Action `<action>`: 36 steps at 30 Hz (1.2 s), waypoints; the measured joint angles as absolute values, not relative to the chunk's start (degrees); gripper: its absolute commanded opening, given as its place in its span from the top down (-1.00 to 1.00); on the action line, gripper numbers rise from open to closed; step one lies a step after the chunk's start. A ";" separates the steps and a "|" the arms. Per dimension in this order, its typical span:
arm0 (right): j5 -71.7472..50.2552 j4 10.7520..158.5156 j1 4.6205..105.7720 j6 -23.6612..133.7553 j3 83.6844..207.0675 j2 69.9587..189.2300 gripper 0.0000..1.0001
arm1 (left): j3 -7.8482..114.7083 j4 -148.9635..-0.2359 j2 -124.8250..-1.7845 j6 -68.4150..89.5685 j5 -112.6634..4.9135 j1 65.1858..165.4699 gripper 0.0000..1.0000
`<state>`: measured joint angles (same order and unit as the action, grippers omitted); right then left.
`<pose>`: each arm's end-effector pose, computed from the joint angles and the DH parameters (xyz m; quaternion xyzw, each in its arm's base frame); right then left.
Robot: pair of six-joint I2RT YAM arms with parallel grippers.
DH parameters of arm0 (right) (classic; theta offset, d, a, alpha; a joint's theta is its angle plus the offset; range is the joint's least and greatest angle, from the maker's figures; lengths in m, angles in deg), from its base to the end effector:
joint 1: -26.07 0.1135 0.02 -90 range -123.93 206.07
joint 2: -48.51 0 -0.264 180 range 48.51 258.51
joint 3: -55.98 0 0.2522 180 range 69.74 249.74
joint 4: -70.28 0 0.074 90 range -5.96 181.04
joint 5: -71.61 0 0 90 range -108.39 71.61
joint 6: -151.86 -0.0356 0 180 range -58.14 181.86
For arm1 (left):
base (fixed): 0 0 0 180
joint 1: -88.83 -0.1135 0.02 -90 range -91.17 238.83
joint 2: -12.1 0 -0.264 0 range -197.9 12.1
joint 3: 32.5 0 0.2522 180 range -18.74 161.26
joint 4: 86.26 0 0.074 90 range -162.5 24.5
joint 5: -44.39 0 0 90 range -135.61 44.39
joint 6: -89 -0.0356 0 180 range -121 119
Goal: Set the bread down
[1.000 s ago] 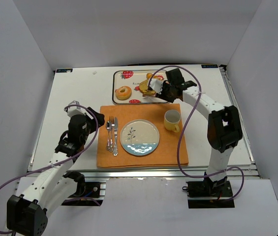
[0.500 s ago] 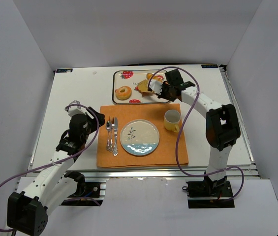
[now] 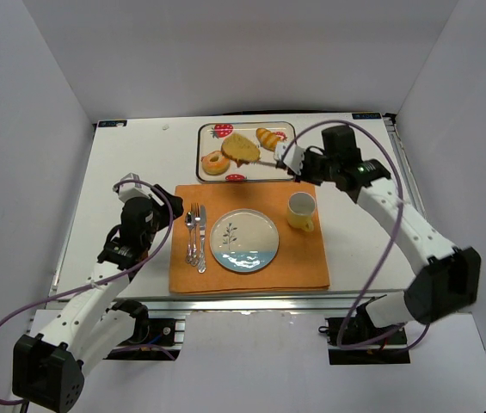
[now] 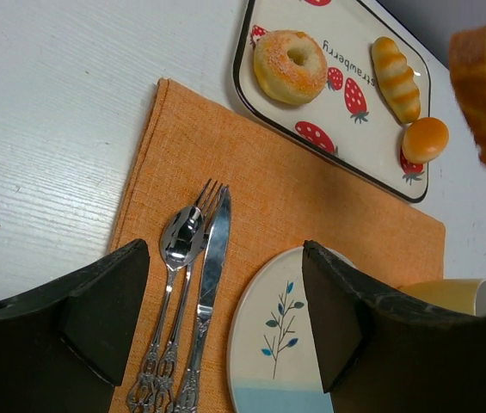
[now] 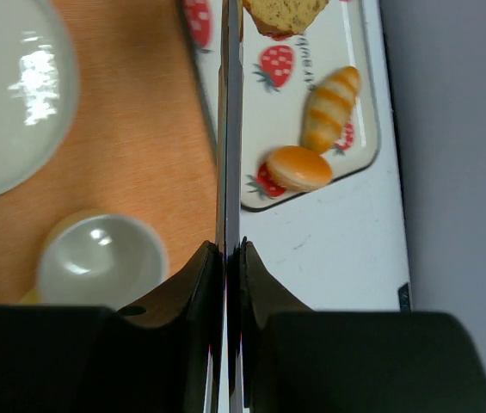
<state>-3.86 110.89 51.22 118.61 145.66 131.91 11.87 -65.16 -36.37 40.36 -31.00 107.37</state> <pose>0.2948 0.1483 0.3422 -0.6195 0.6238 -0.0185 0.4761 0.1874 -0.0534 0.2469 -0.2325 0.8074 -0.1723 0.5141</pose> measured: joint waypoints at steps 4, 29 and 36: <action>1.58 116.83 51.30 121.17 139.54 123.76 0.91 | 12.29 -65.16 -36.56 40.12 -30.87 107.37 -0.63; 6.17 131.22 56.16 125.80 127.17 117.77 0.02 | 12.44 -65.23 -36.08 40.41 -30.76 107.37 -0.63; 7.76 132.92 56.13 126.83 127.37 115.45 0.05 | 12.44 -65.23 -35.86 40.41 -30.76 107.37 -0.63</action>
